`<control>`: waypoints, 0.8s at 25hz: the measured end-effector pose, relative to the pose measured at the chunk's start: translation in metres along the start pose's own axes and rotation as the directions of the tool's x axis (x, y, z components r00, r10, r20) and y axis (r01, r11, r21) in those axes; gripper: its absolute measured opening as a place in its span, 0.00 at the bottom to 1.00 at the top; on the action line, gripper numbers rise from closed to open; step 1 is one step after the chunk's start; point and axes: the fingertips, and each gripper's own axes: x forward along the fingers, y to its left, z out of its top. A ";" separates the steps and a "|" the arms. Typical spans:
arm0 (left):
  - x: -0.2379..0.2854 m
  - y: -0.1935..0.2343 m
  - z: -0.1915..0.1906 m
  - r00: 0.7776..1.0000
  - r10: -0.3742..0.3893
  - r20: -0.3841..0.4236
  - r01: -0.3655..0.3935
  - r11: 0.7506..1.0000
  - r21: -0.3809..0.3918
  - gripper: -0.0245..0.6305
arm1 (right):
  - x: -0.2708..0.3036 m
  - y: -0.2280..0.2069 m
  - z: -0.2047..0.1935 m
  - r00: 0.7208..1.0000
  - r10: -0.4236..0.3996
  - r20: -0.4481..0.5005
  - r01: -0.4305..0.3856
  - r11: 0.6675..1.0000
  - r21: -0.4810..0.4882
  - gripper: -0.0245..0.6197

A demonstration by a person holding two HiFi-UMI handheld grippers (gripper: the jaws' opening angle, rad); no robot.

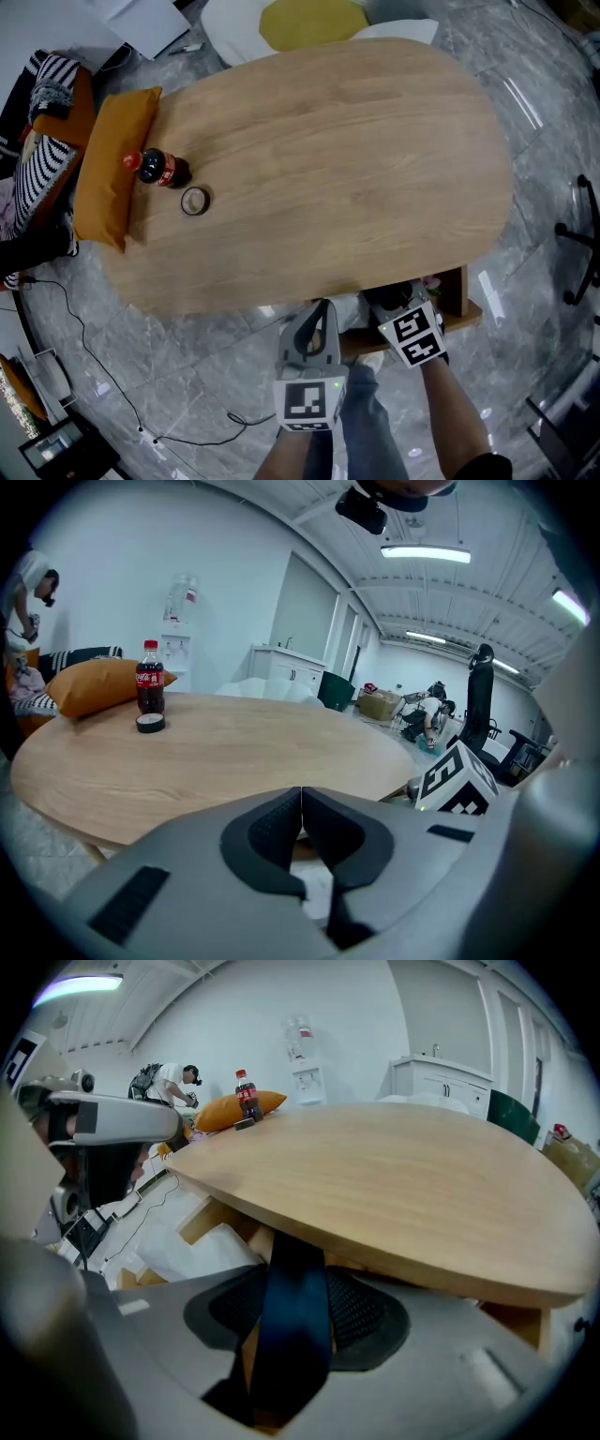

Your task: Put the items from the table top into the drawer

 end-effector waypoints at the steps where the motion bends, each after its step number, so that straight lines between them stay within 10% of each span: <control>1: 0.000 0.000 0.000 1.000 0.001 0.004 -0.001 1.000 0.001 0.05 | 0.001 0.000 0.000 1.000 0.001 -0.003 -0.001 1.000 0.006 0.34; 20: -0.003 -0.002 0.004 0.999 -0.037 -0.004 0.037 0.999 0.016 0.05 | -0.012 0.004 0.005 0.999 -0.030 0.020 0.029 0.999 0.043 0.42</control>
